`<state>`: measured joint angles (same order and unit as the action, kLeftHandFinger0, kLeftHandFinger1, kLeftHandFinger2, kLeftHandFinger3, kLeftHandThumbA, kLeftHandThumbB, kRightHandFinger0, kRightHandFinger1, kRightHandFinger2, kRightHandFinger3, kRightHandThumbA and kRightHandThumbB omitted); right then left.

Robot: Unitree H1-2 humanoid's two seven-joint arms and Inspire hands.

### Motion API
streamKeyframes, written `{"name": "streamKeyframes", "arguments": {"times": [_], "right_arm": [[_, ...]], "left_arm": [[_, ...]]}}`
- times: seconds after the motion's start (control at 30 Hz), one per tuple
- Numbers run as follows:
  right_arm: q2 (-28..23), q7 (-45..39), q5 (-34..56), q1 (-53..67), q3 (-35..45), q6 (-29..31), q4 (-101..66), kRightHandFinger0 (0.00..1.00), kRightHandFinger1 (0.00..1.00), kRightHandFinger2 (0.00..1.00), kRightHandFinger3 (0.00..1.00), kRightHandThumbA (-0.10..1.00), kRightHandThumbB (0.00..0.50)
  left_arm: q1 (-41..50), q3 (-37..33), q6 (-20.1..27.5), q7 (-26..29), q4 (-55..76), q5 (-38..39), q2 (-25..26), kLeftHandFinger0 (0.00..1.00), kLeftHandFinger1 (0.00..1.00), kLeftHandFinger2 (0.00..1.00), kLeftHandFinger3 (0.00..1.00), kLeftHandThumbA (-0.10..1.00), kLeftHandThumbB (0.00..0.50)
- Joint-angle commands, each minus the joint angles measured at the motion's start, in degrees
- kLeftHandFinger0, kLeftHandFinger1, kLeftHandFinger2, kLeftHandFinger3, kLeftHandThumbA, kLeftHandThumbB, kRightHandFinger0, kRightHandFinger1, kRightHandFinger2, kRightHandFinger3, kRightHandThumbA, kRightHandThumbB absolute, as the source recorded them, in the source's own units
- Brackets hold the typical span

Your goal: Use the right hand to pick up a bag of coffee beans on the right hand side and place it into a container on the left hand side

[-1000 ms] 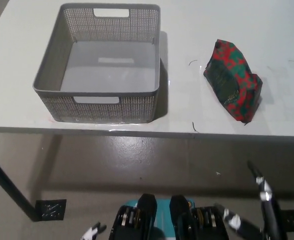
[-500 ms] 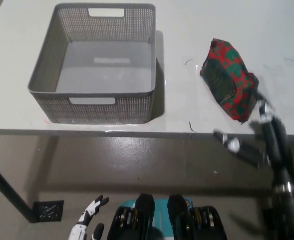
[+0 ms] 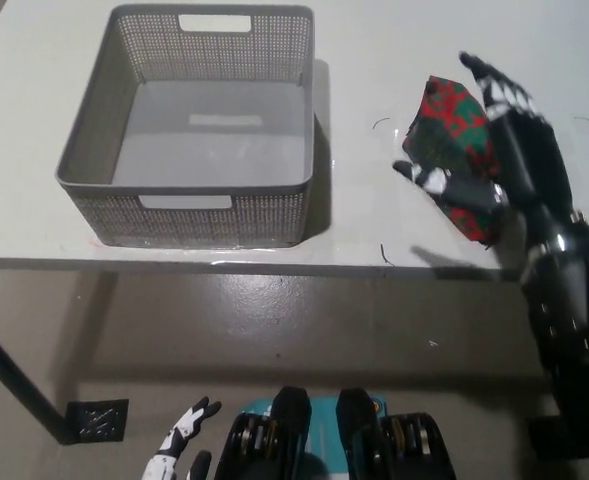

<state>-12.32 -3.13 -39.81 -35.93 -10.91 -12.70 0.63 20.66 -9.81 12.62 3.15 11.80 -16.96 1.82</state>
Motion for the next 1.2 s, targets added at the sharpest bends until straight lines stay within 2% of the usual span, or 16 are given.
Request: {"name": "streamKeyframes", "arguments": {"times": [0.0,0.13,0.4,0.5,0.6,0.73,0.8,1.1,1.17], "right_arm": [[-2.7,-14.9,-10.2,-17.0,-2.4,-14.2,6.6,1.0,1.0,1.0,1.0,0.91,0.5],[-2.0,-18.9,-12.8,-23.6,-2.4,-14.2,17.7,1.0,1.0,1.0,1.0,0.89,0.5],[-2.3,-21.0,-16.8,-30.6,-4.9,-14.2,32.6,1.0,1.0,1.0,1.0,0.89,0.5],[-2.4,-21.0,-16.4,-32.6,-4.0,-14.2,37.4,1.0,1.0,1.0,1.0,0.86,0.493],[-2.3,-21.1,-15.8,-33.8,-2.9,-14.2,41.5,1.0,1.0,1.0,1.0,0.89,0.498],[-2.1,-21.9,-16.3,-34.2,-2.2,-14.2,44.1,1.0,1.0,1.0,1.0,0.91,0.5],[-2.3,-22.2,-16.2,-34.2,-2.5,-14.2,45.7,1.0,1.0,1.0,1.0,0.93,0.5],[-2.2,-24.8,-16.7,-31.9,0.6,-14.2,45.2,1.0,1.0,1.0,1.0,0.92,0.499],[-2.4,-25.9,-16.7,-31.3,1.2,-14.2,44.7,1.0,1.0,1.0,1.0,0.93,0.486]], "left_arm": [[5.5,-0.8,3.4,0.2,2.3,1.3,-0.1,1.0,1.0,1.0,1.0,1.0,0.432],[7.2,-0.5,4.0,0.8,2.8,1.0,0.3,1.0,1.0,1.0,1.0,1.0,0.447],[9.8,0.2,5.8,1.4,3.6,1.0,0.4,1.0,1.0,1.0,1.0,1.0,0.401],[10.5,0.5,6.6,1.4,3.9,1.3,0.3,1.0,1.0,1.0,1.0,1.0,0.392],[10.9,0.5,7.3,1.3,3.9,1.9,0.2,1.0,1.0,1.0,1.0,1.0,0.384],[11.2,0.6,7.5,1.1,4.1,2.5,-0.1,1.0,1.0,1.0,1.0,1.0,0.382],[11.5,0.6,7.4,1.0,4.5,2.6,-0.2,1.0,1.0,1.0,1.0,1.0,0.401],[11.4,0.9,7.0,0.8,6.0,2.7,-0.3,1.0,1.0,1.0,1.0,1.0,0.413],[11.3,0.7,7.1,0.8,6.1,2.6,-0.3,1.0,1.0,1.0,1.0,1.0,0.412]]}}
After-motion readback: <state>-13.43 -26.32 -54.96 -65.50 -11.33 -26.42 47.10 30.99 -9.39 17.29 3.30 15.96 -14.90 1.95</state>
